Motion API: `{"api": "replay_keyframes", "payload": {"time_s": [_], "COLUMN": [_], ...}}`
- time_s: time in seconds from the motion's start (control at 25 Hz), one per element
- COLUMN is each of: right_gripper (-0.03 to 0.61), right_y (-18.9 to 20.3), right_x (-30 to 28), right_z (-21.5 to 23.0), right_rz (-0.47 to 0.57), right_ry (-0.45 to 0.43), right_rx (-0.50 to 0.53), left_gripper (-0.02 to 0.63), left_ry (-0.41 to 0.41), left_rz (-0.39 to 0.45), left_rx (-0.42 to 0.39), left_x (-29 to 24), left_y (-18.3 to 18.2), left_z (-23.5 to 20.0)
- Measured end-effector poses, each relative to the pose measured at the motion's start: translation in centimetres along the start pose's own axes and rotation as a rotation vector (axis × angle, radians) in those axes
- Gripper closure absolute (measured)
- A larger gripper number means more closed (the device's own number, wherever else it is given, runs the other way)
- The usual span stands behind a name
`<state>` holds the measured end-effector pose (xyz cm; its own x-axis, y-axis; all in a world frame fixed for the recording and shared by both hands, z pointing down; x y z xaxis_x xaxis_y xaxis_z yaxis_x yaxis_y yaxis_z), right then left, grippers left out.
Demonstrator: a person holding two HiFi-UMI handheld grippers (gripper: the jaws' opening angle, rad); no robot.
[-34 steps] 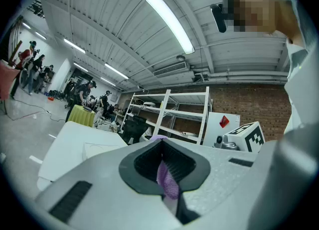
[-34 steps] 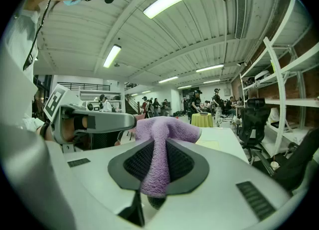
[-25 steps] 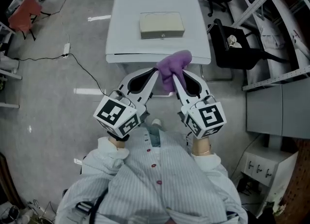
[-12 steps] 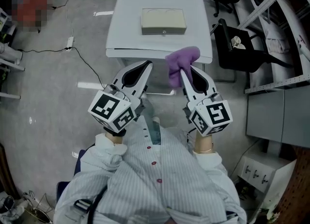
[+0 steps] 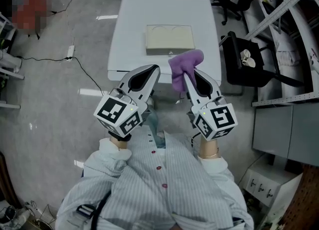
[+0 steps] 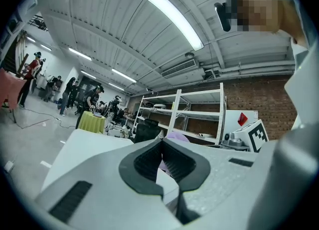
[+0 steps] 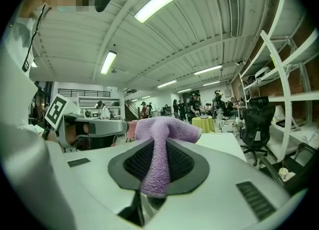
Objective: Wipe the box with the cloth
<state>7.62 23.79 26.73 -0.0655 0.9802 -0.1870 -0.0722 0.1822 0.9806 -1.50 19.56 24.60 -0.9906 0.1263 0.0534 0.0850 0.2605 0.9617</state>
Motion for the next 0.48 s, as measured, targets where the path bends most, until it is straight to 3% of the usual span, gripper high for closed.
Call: {"api": "replay_keyframes", "payload": {"time_s": [0.48], "right_gripper": [0.508], "right_y": [-2.0], "right_x": [-14.1], "right_z": [3.3], "right_rz": [-0.047], "right_ry": [0.063], "right_rx": [-0.020], "left_gripper": [0.603], "left_ry": [0.015], "left_rz": [-0.033], "left_rx": [0.049], "left_x": [-5.0], "left_y": [-2.5], "left_z": [-14.3]}}
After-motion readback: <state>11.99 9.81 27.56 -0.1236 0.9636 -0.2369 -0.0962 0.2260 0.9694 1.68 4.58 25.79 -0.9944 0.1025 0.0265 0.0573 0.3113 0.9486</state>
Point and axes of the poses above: the fingertips, and each gripper's own axes: x backward along the fingers, z to its right, y out of its underside, the point moved 1 cm from there along x, backward along the fingers, and after that the axes turned 14 degrees about y, right-handed, at the moved point
